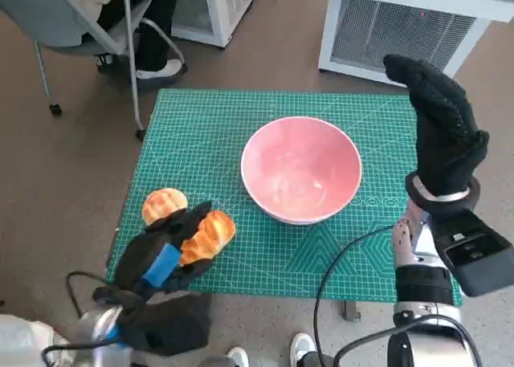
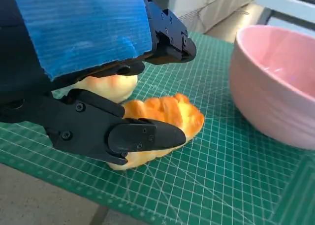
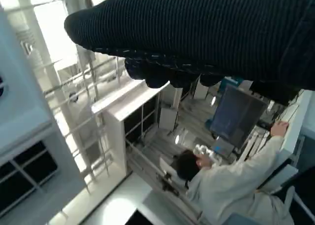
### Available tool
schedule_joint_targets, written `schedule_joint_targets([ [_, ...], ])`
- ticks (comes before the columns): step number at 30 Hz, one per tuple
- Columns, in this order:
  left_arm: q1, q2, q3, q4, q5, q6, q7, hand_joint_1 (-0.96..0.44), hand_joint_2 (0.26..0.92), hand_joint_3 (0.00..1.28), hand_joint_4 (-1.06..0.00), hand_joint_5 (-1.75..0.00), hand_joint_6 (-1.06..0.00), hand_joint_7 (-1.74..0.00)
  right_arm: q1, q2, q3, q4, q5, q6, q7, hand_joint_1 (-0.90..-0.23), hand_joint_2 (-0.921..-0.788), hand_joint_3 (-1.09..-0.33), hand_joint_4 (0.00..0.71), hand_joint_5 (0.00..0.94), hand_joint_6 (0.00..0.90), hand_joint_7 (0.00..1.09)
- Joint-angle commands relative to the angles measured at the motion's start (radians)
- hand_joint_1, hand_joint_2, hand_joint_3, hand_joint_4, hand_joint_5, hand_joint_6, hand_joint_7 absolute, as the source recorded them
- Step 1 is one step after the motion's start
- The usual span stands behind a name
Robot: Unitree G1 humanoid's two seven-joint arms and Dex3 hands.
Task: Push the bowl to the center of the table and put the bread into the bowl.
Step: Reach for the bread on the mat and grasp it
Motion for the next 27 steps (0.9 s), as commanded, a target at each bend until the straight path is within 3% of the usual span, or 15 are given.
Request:
schedule_joint_targets([
  [1, -0.04, -0.032, -0.025, 0.074, 0.03, 0.019, 0.045, -0.62, 0.921, 0.27, -0.4, 0.0, -0.38, -0.02, 0.031, 0.005, 0.009, -0.011, 0.011, 0.024, 0.014, -0.616, -0.921, -0.756, 0.248, 0.001, 0.004, 0.62],
  [12, -0.092, -0.08, -0.052, 0.24, 0.035, 0.048, 0.118, -0.54, 0.921, 0.24, -0.42, -0.01, -0.37, -0.01, 0.059, 0.005, 0.021, -0.066, 0.019, 0.066, 0.02, -0.619, -0.921, -0.733, 0.248, 0.001, 0.0, 0.65],
  [16, -0.097, -0.086, -0.051, 0.27, 0.02, 0.048, 0.132, -0.46, 0.921, 0.19, -0.52, -0.03, -0.41, -0.02, 0.064, 0.007, 0.022, -0.077, 0.018, 0.073, 0.019, -0.62, -0.921, -0.732, 0.248, 0.0, -0.001, 0.65],
  [20, -0.1, -0.084, -0.046, 0.298, -0.008, 0.022, 0.142, -0.31, 0.921, 0.13, -0.7, -0.09, -0.51, -0.05, 0.069, 0.012, 0.022, -0.083, 0.015, 0.073, 0.016, -0.62, -0.921, -0.732, 0.248, 0.001, -0.001, 0.65],
  [21, -0.1, -0.082, -0.045, 0.304, -0.015, 0.014, 0.145, -0.07, 0.921, 0.16, -0.64, -0.55, -0.57, -0.06, 0.069, 0.013, 0.023, -0.083, 0.014, 0.074, 0.015, -0.621, -0.921, -0.731, 0.248, 0.001, 0.0, 0.65],
  [23, -0.1, -0.075, -0.044, 0.314, -0.028, -0.004, 0.149, 0.13, 0.921, 0.19, -0.58, -0.96, -0.64, -0.08, 0.07, 0.016, 0.024, -0.084, 0.013, 0.074, 0.014, -0.621, -0.921, -0.731, 0.249, 0.001, 0.0, 0.66],
  [24, -0.099, -0.071, -0.042, 0.32, -0.037, -0.017, 0.151, 0.21, 0.921, 0.2, -0.56, -1.12, -0.67, -0.09, 0.071, 0.018, 0.024, -0.084, 0.012, 0.072, 0.013, -0.621, -0.921, -0.731, 0.249, 0.001, 0.001, 0.66],
  [27, -0.1, -0.059, -0.038, 0.335, -0.057, -0.045, 0.155, 0.09, 0.921, 0.19, -0.6, -1.25, -0.54, -0.76, 0.071, 0.022, 0.024, -0.08, 0.009, 0.066, 0.014, -0.621, -0.921, -0.73, 0.249, 0.001, 0.001, 0.66],
])
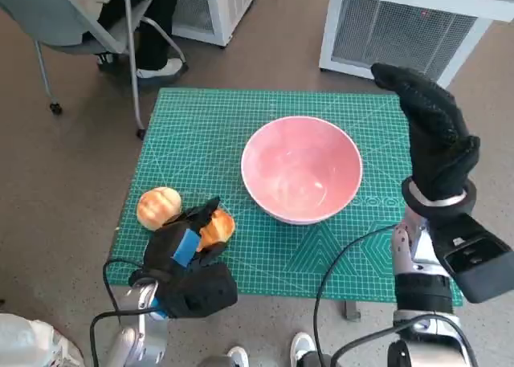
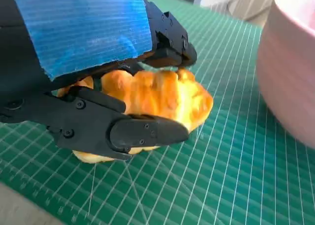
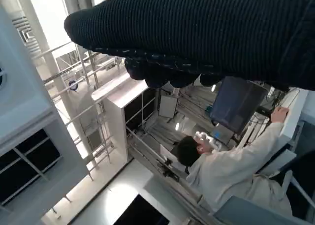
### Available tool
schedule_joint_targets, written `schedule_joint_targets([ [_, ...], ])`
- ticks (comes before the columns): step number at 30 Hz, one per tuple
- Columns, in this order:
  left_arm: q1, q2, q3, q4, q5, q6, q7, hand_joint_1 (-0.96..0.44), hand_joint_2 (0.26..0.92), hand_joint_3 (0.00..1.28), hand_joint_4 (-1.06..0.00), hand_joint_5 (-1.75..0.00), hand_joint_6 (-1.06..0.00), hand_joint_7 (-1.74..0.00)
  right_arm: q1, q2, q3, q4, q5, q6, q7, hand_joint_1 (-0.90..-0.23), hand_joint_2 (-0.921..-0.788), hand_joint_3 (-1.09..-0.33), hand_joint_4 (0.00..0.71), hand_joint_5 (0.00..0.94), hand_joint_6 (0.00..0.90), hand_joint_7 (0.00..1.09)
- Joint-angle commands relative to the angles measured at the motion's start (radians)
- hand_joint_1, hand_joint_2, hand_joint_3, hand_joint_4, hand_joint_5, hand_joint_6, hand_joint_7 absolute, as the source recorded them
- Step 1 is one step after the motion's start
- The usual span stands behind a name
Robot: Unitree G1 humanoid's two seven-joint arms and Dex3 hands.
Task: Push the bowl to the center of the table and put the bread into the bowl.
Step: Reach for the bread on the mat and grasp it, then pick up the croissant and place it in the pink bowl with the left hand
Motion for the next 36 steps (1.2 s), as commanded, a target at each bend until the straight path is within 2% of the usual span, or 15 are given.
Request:
schedule_joint_targets([
  [1, 0.018, 0.023, -0.003, 0.047, -0.042, -0.037, -0.012, 0.06, 0.921, 0.19, -0.61, -1.29, -0.51, -0.92, 0.022, 0.013, 0.003, 0.005, 0.004, 0.003, 0.005, -0.622, -0.921, -0.73, 0.249, 0.001, 0.0, 0.66],
  [4, 0.018, 0.036, 0.003, 0.059, -0.062, -0.065, -0.008, 0.02, 0.921, 0.17, -0.63, -1.29, -0.49, -1.12, 0.021, 0.015, 0.002, 0.009, 0.006, 0.002, 0.008, -0.622, -0.921, -0.729, 0.25, 0.001, 0.0, 0.66],
  [8, 0.017, 0.043, 0.004, 0.066, -0.074, -0.078, -0.004, 0.0, 0.921, 0.15, -0.64, -1.28, -0.49, -1.21, 0.021, 0.016, 0.001, 0.009, 0.006, 0.002, 0.009, -0.622, -0.921, -0.728, 0.25, 0.001, 0.0, 0.66],
  [14, 0.02, 0.059, 0.027, 0.045, -0.112, -0.107, -0.004, 0.0, 0.921, 0.14, -0.64, -1.26, -0.51, -1.23, 0.025, 0.02, 0.004, 0.012, 0.006, -0.001, 0.013, -0.622, -0.921, -0.727, 0.25, 0.001, 0.0, 0.66],
  [25, 0.038, 0.061, 0.087, -0.175, -0.117, -0.15, 0.049, 0.0, 0.921, 0.11, -0.68, -1.2, -0.53, -1.22, 0.031, 0.018, 0.001, 0.008, 0.009, 0.002, 0.014, -0.622, -0.921, -0.73, 0.251, 0.001, -0.001, 0.67],
  [36, -0.1, 0.01, 0.12, -0.355, -0.109, -0.193, 0.1, 0.0, 0.921, 0.09, -0.68, -1.23, -0.59, -1.14, 0.039, 0.016, -0.003, 0.005, 0.007, 0.001, 0.01, -0.615, -0.921, -0.728, 0.25, 0.001, -0.001, 0.66],
])
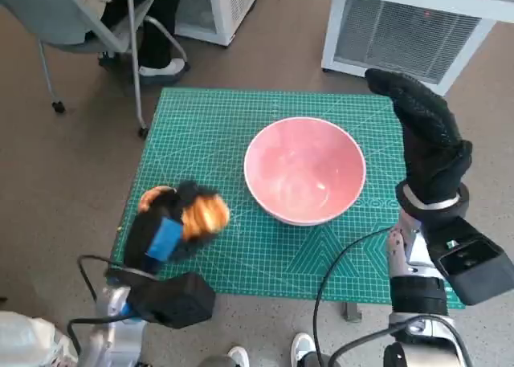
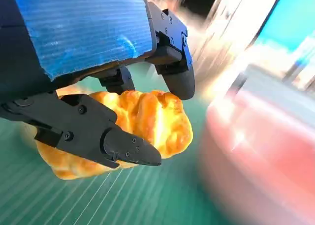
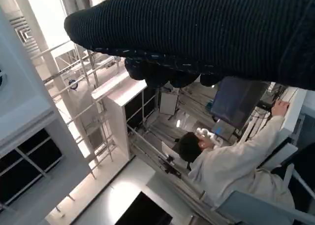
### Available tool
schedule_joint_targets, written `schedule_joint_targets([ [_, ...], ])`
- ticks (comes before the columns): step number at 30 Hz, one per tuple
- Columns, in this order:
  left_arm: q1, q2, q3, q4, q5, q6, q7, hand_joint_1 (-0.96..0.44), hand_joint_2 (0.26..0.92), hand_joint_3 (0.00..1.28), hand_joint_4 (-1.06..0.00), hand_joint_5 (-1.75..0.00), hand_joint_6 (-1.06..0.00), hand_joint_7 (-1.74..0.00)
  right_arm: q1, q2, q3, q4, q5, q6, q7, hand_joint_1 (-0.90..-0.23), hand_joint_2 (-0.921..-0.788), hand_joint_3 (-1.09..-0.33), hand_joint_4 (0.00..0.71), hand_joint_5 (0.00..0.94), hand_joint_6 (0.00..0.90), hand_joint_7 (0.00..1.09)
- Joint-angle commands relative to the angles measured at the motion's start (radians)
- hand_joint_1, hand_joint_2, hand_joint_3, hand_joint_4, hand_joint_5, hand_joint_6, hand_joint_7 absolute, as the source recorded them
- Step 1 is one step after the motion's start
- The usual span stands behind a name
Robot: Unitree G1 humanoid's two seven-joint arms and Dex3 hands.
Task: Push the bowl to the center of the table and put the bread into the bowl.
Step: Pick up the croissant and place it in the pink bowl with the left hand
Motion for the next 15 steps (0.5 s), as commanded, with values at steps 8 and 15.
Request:
schedule_joint_targets([
  [8, -0.24, -0.075, -0.043, -0.029, 0.071, -0.073, 0.088, 0.0, 0.92, 0.08, -0.69, -1.22, -0.61, -1.12, 0.033, -0.003, -0.006, 0.0, 0.017, 0.013, 0.01, -0.613, -0.921, -0.729, 0.25, 0.0, -0.001, 0.66],
  [15, -0.406, -0.078, -0.099, 0.12, 0.111, -0.154, 0.12, 0.0, 0.92, 0.04, -0.72, -1.18, -0.66, -1.08, 0.042, -0.007, -0.004, -0.016, 0.021, 0.016, 0.011, -0.61, -0.921, -0.728, 0.249, 0.0, -0.001, 0.66],
])
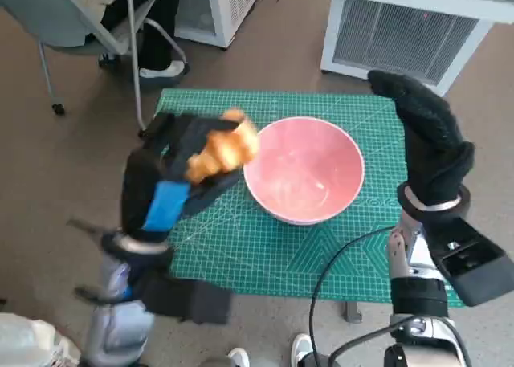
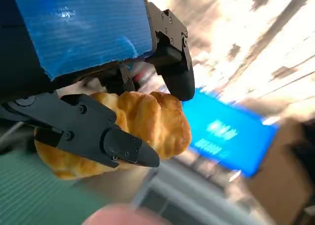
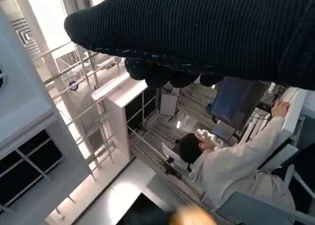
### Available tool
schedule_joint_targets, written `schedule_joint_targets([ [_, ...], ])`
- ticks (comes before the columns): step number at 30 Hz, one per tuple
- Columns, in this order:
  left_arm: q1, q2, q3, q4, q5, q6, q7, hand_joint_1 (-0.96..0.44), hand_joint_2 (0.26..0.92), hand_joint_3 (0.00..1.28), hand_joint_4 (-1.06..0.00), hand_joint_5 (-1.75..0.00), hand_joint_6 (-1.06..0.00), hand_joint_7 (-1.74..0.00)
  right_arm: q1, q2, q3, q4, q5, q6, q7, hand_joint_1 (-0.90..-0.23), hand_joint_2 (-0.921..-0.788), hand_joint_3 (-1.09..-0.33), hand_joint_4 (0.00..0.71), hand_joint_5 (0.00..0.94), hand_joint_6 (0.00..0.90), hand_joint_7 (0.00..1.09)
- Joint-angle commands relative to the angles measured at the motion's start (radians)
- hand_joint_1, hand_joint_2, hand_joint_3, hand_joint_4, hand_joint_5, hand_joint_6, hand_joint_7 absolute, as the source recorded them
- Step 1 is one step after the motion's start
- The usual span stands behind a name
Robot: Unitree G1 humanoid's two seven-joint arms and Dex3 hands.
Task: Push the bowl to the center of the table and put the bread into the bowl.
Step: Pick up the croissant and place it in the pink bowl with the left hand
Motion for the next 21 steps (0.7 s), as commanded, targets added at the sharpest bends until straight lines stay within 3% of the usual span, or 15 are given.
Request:
schedule_joint_targets([
  [1, -0.113, 0.005, -0.043, 0.121, 0.018, -0.058, 0.003, 0.0, 0.92, 0.04, -0.72, -1.17, -0.66, -1.08, 0.032, -0.006, -0.001, -0.01, 0.009, 0.012, 0.01, -0.61, -0.921, -0.729, 0.249, 0.0, -0.001, 0.66],
  [5, -0.192, 0.015, -0.073, 0.242, -0.012, -0.104, -0.036, 0.0, 0.92, 0.03, -0.73, -1.14, -0.67, -1.09, 0.036, -0.009, -0.002, -0.019, 0.008, 0.012, 0.009, -0.609, -0.921, -0.731, 0.248, 0.0, -0.001, 0.66],
  [21, -0.417, 0.019, -0.189, 0.74, -0.095, -0.268, -0.207, 0.0, 0.921, 0.12, -0.61, -1.2, -0.58, -1.25, 0.074, -0.017, -0.008, -0.091, 0.015, 0.026, 0.001, -0.6, -0.921, -0.734, 0.246, 0.0, -0.001, 0.65],
])
